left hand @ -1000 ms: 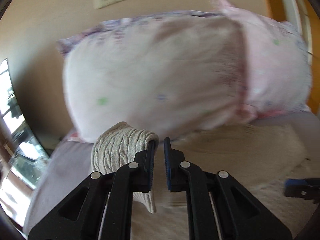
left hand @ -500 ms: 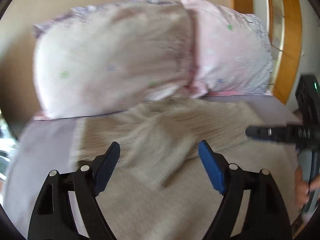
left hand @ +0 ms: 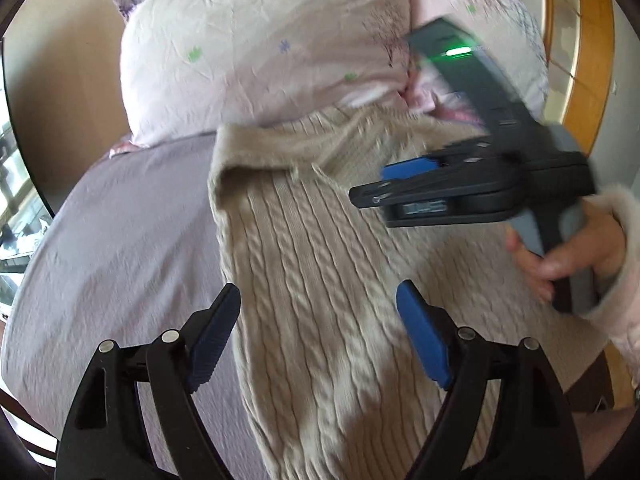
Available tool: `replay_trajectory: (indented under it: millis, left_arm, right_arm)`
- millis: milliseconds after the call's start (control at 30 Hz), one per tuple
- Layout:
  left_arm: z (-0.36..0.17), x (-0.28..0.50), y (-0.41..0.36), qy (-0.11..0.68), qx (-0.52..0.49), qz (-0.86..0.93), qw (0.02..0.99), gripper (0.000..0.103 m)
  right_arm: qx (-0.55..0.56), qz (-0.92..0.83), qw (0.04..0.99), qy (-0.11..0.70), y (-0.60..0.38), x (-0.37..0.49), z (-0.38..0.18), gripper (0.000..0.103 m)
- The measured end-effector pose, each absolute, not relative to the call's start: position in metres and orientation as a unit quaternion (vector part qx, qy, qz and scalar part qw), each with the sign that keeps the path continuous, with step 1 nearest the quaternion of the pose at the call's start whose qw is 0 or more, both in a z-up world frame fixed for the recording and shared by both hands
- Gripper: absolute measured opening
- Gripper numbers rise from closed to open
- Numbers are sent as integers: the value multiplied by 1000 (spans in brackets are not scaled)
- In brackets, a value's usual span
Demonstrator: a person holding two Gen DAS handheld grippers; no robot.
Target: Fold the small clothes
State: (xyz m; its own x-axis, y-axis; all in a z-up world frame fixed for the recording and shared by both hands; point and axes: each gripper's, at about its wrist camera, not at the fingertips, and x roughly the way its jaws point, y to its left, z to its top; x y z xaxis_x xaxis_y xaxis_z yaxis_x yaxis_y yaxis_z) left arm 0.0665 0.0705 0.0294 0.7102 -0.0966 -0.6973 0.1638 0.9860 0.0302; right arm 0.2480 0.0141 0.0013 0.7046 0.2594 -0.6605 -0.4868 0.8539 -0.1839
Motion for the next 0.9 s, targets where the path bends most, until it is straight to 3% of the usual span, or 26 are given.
replay_trajectory:
  millis: [33, 100, 267, 400, 500, 567, 667, 700, 767, 900]
  left_arm:
    - [25, 65, 69, 379, 50, -73, 921, 81]
    - [19, 63, 66, 387, 56, -77, 917, 81]
    - [8, 60, 69, 401, 46, -85, 911, 81]
    - [6, 57, 67, 405, 47, -88, 909, 81]
    - [6, 55, 66, 406, 49, -90, 908, 81]
    - [5, 54, 65, 406, 53, -89, 908, 82]
    - [5, 52, 62, 404, 63, -85, 908, 82]
    - [5, 53, 62, 405, 63, -84, 908, 82]
    - [6, 53, 62, 405, 62, -82, 908, 82]
    - [5, 52, 61, 406, 61, -80, 908, 83]
  right_arm:
    - [-183, 198, 909, 317, 13, 247, 1, 26]
    - [-176, 181, 915, 314, 9, 247, 6, 10]
    - [-60, 172, 948, 260, -56, 243, 50, 9]
    - [134, 94, 961, 223, -177, 254, 86, 9]
    - [251, 53, 931, 258, -251, 269, 69, 9]
    - [230, 59, 931, 277, -254, 272, 59, 10]
    - [182, 63, 934, 300, -234, 270, 44, 20]
    - [199, 62, 929, 305, -236, 269, 41, 39]
    - [240, 50, 920, 307, -249, 270, 36, 65]
    - [242, -3, 916, 319, -260, 269, 24, 63]
